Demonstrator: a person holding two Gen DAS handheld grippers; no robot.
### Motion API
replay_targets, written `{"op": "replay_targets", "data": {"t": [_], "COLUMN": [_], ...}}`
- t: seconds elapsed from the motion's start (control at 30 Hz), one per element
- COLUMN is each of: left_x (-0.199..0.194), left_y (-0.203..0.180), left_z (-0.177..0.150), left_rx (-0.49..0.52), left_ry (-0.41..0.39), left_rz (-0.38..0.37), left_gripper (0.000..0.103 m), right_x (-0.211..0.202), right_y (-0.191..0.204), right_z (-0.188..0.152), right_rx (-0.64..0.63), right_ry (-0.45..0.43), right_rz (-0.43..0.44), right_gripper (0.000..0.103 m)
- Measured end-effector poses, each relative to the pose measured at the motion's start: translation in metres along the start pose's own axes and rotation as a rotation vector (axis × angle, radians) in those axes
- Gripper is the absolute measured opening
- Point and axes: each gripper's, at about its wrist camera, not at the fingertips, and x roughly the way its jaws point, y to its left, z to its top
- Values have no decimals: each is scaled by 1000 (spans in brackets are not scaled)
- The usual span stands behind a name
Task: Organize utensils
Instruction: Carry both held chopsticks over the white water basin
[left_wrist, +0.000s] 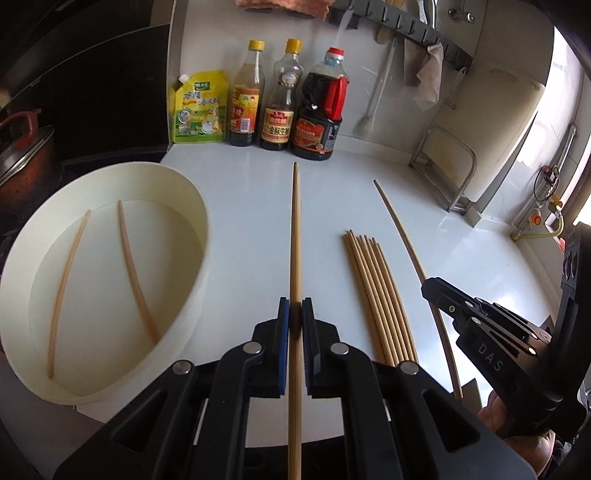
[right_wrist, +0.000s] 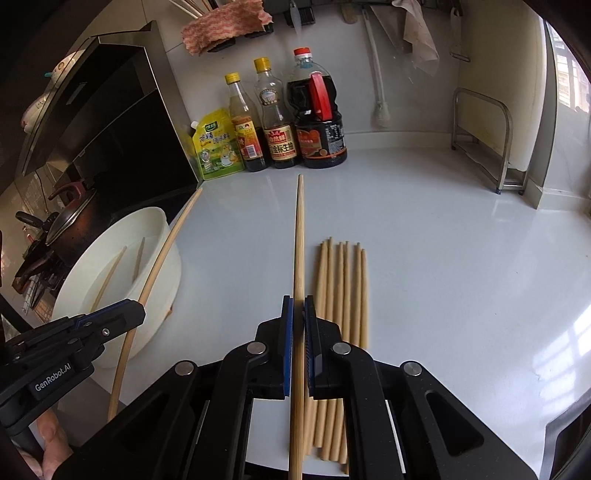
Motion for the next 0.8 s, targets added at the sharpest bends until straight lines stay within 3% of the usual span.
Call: {"op": "replay_targets", "data": {"t": [0.2,0.4,0.8], "left_x": [-29,-38,-20], "left_y": [47,105,188], "left_z": [8,12,25], "left_rx": [-51,-101,-197], "left_ry": [-66,-89,-59], "left_rz": [64,184,214], "left_gripper": [7,7,7], "right_x": [11,41,97], "right_y": [51,108,205], "right_z": [18,32,49], "right_rx": [-59,-110,-208], "right_ry": [-13,22,130], "right_rz": [81,176,288], "right_gripper": [6,6,6]}}
